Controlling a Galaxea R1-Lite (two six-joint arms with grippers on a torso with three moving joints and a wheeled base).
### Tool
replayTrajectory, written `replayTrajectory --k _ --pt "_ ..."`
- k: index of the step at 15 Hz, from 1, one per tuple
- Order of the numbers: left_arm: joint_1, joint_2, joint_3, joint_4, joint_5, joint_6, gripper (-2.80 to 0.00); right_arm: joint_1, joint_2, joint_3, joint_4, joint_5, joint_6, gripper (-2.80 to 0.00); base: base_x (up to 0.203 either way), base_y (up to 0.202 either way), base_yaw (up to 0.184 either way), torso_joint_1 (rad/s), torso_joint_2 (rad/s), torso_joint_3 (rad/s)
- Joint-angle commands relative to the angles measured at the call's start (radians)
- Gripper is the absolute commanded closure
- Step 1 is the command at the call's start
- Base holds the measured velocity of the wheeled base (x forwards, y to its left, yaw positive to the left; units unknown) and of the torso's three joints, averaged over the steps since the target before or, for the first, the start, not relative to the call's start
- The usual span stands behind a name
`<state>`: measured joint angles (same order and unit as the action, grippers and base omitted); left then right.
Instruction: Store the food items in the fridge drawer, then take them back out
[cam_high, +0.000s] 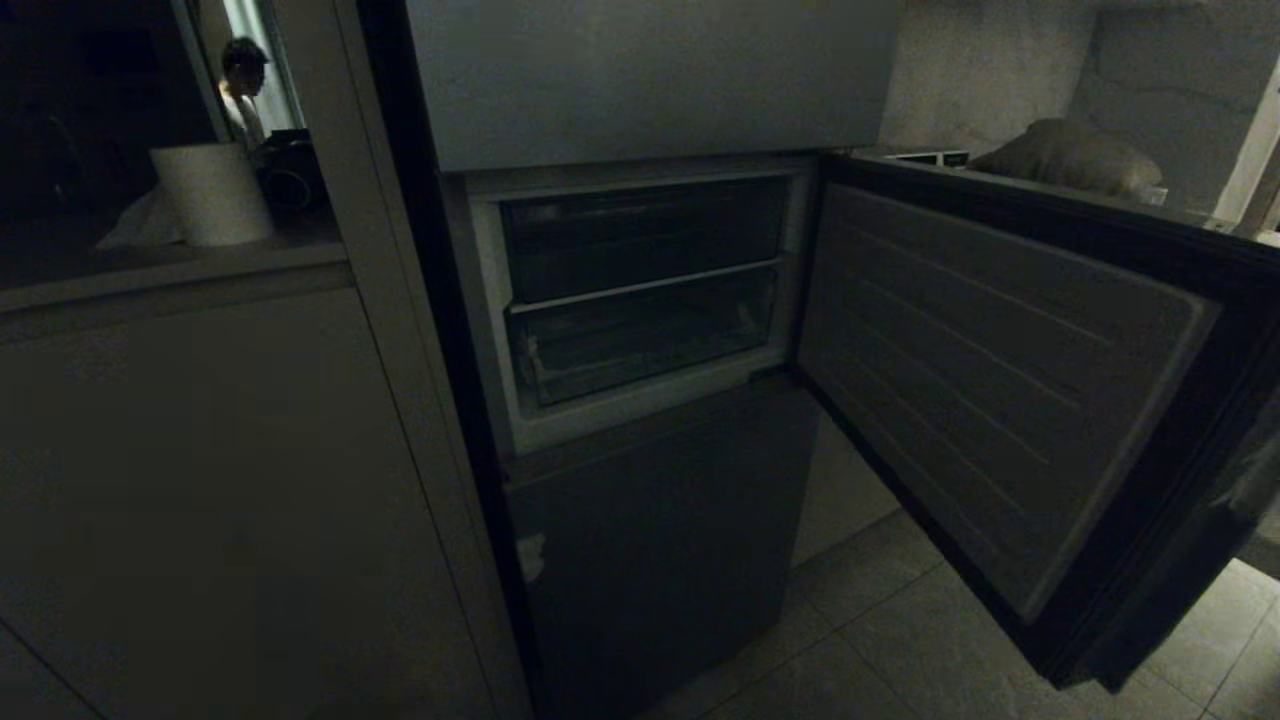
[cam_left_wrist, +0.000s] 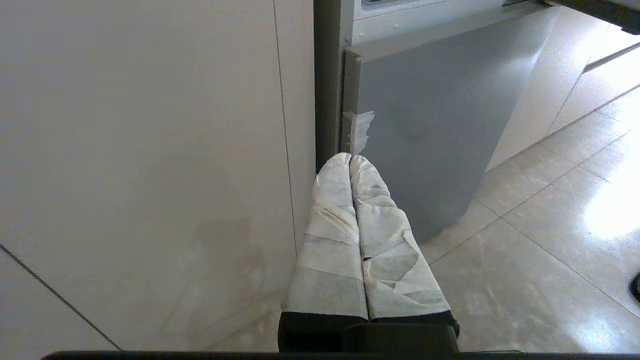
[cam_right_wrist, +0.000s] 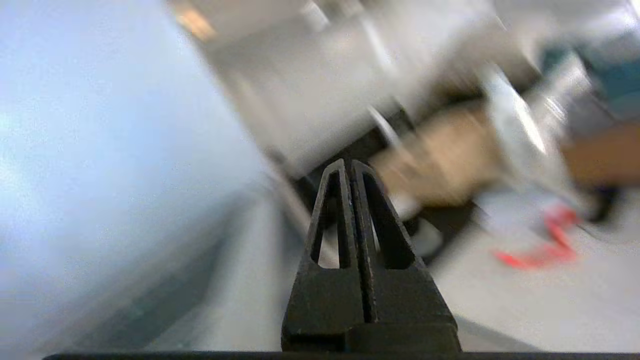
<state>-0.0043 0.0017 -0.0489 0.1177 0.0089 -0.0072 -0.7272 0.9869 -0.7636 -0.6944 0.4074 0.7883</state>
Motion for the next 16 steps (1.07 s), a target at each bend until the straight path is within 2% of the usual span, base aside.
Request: replayTrajectory --k 1,3,4,5,6,9,12,14,16 --pt "0.0 0.0 0.0 0.0 0.0 0.0 0.0 0.001 -0.158 -0.026 0.036 -0.003 0.036 0.0 0.0 0.0 0.0 0.0 0.0 0.0" --pt "0.0 0.001 0.0 0.0 0.0 0.0 0.0 0.006 -0.066 -0.032 0.107 -0.023 -0.024 0.0 0.0 0.0 0.0 0.0 0.0 0.0" --pt "0.0 0.0 0.0 0.0 0.0 0.0 0.0 0.032 0.014 -0.034 0.138 -0.066 -0.096 0.0 0.0 0.0 0.0 0.0 0.0 0.0" --pt "0.0 0.001 0.0 0.0 0.0 0.0 0.0 0.094 0.078 -0.034 0.153 -0.133 -0.161 0.0 0.0 0.0 0.0 0.0 0.0 0.0" --pt "0.0 0.001 0.0 0.0 0.0 0.0 0.0 0.196 0.121 -0.035 0.156 -0.216 -0.213 0.0 0.0 0.0 0.0 0.0 0.0 0.0" --pt "0.0 0.0 0.0 0.0 0.0 0.0 0.0 0.597 0.241 -0.029 0.132 -0.445 -0.352 0.0 0.0 0.0 0.0 0.0 0.0 0.0" --pt "0.0 0.001 0.0 0.0 0.0 0.0 0.0 0.914 0.419 -0.062 0.104 -0.611 -0.438 0.0 0.0 0.0 0.0 0.0 0.0 0.0" --pt "0.0 0.001 0.0 0.0 0.0 0.0 0.0 1.065 0.563 -0.133 0.09 -0.72 -0.467 0.0 0.0 0.0 0.0 0.0 0.0 0.0" --pt "0.0 0.0 0.0 0.0 0.0 0.0 0.0 1.166 0.695 -0.225 0.075 -0.769 -0.482 0.0 0.0 0.0 0.0 0.0 0.0 0.0"
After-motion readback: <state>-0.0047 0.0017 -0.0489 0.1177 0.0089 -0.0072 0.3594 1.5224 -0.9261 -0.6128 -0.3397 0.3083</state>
